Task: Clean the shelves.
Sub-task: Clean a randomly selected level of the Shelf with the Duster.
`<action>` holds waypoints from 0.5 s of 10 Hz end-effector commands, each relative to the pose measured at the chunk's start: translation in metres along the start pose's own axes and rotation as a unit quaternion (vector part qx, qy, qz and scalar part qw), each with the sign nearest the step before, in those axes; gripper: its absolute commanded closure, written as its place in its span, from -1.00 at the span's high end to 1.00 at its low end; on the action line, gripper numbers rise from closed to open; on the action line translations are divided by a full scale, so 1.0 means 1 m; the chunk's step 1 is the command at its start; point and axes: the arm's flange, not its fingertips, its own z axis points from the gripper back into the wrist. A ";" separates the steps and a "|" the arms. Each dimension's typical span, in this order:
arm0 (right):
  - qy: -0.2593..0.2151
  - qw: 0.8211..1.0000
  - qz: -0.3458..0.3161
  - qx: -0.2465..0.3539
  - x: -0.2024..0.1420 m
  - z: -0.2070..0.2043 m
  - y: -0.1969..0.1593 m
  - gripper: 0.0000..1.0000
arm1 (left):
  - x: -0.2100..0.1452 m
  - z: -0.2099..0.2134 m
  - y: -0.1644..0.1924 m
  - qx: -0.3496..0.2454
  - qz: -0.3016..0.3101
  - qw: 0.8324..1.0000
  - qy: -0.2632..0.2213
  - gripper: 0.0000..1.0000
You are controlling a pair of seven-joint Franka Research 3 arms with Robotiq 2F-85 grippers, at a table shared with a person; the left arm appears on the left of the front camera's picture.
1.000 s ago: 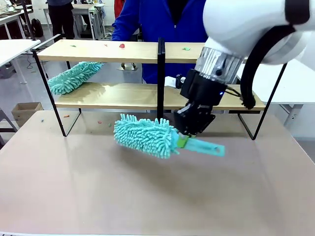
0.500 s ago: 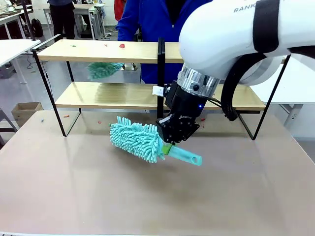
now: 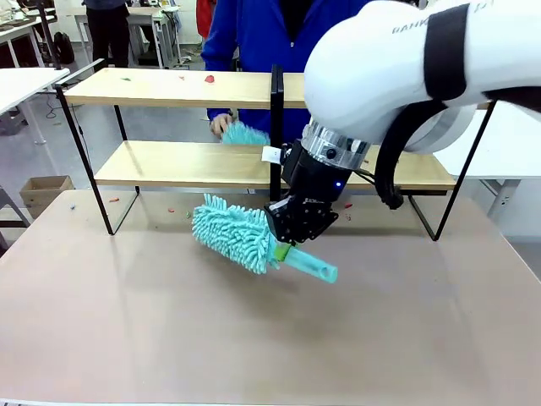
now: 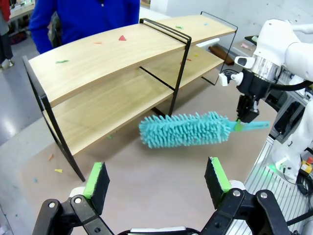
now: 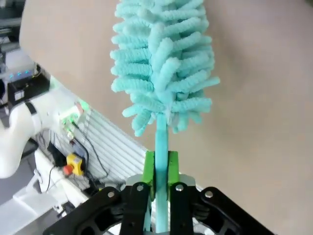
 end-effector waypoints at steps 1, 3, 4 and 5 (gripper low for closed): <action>-0.059 0.996 -0.063 -0.030 0.010 -0.027 0.000 -1.00 | 0.000 0.000 0.000 0.000 0.000 1.000 0.002 1.00; -0.093 0.992 -0.079 -0.027 0.023 -0.049 -0.002 -1.00 | 0.000 0.000 0.000 0.000 0.000 1.000 0.002 1.00; -0.104 0.990 -0.091 -0.041 0.031 -0.057 -0.001 -1.00 | 0.000 0.000 0.000 0.000 0.000 1.000 0.002 1.00; -0.114 0.987 -0.100 -0.047 0.043 -0.065 0.000 -1.00 | 0.000 0.000 0.000 0.000 0.000 1.000 0.002 1.00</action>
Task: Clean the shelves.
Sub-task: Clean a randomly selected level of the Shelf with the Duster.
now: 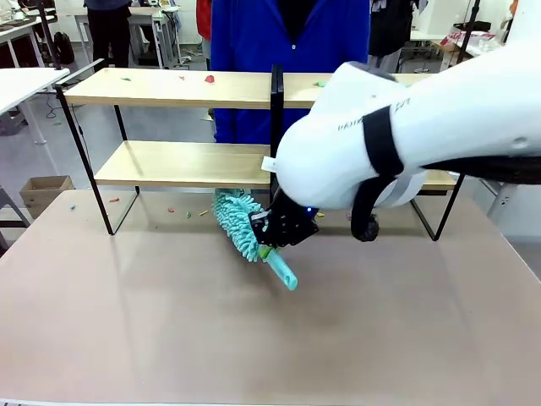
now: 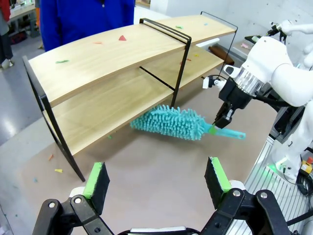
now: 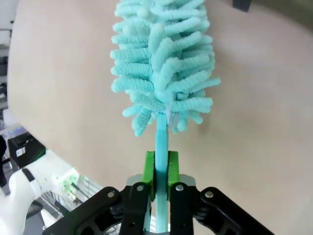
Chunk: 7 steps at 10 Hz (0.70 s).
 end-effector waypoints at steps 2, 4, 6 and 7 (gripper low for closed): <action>-0.031 0.999 -0.028 -0.031 0.028 -0.030 0.023 -1.00 | 0.000 0.000 0.000 0.000 0.000 1.000 0.002 1.00; -0.034 0.999 -0.028 -0.021 0.050 -0.046 0.033 -1.00 | 0.000 0.000 0.000 0.000 0.000 1.000 0.002 1.00; -0.042 0.999 -0.021 -0.026 0.073 -0.056 0.047 -1.00 | 0.000 0.000 0.000 0.000 0.000 1.000 0.002 1.00; -0.051 0.998 -0.017 -0.032 0.081 -0.063 0.053 -1.00 | 0.000 0.000 0.000 0.000 0.000 1.000 0.002 1.00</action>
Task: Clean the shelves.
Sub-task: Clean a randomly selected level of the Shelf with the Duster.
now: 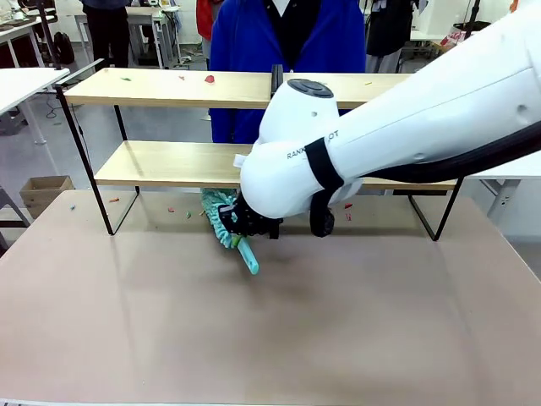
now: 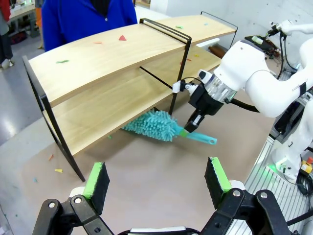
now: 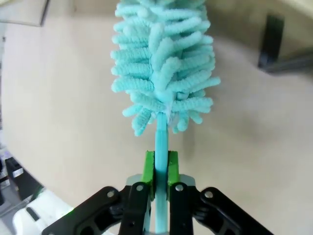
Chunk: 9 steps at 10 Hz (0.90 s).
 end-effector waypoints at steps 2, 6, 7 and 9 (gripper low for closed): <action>-0.016 1.000 0.006 -0.024 0.023 -0.021 0.031 -1.00 | 0.000 0.000 0.000 0.000 0.000 1.000 0.002 1.00; 0.026 0.998 0.060 0.003 0.031 -0.036 0.051 -1.00 | 0.000 0.000 0.000 0.000 0.000 1.000 0.002 1.00; 0.043 0.996 0.080 0.006 0.032 -0.039 0.053 -1.00 | 0.000 0.000 0.000 0.000 0.000 1.000 0.002 1.00; 0.052 0.991 0.127 -0.004 0.030 -0.039 0.054 -1.00 | 0.000 0.000 0.000 0.000 0.000 1.000 0.002 1.00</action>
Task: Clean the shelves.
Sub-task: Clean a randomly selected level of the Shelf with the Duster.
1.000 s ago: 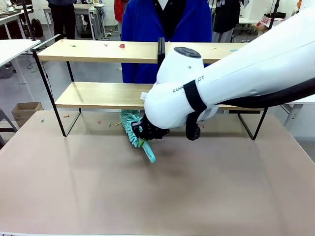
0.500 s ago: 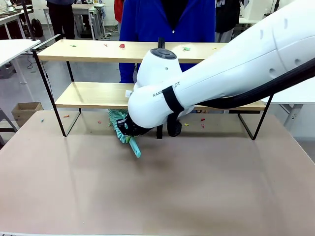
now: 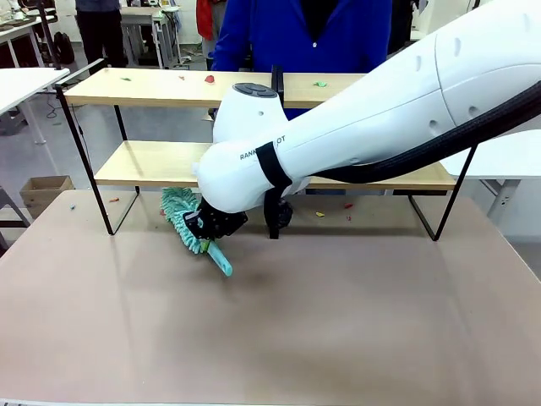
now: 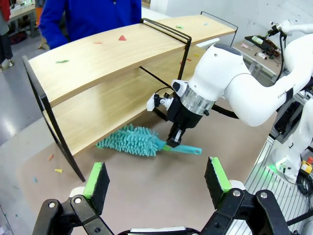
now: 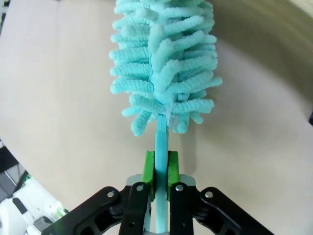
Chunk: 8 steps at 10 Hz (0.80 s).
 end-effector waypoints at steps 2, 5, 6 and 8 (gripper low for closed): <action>0.031 0.994 0.101 0.002 -0.002 0.011 -0.004 -1.00 | 0.000 0.000 0.000 0.000 0.000 1.000 0.002 1.00; 0.112 0.961 0.246 0.053 -0.031 0.038 -0.011 -1.00 | 0.000 0.000 0.000 0.000 0.000 1.000 0.002 1.00; 0.136 0.945 0.290 0.065 -0.044 0.048 -0.016 -1.00 | 0.000 0.000 0.000 0.000 0.000 1.000 0.002 1.00; 0.178 0.903 0.373 0.118 -0.060 0.061 -0.022 -1.00 | 0.000 0.000 0.000 0.000 0.000 1.000 0.002 1.00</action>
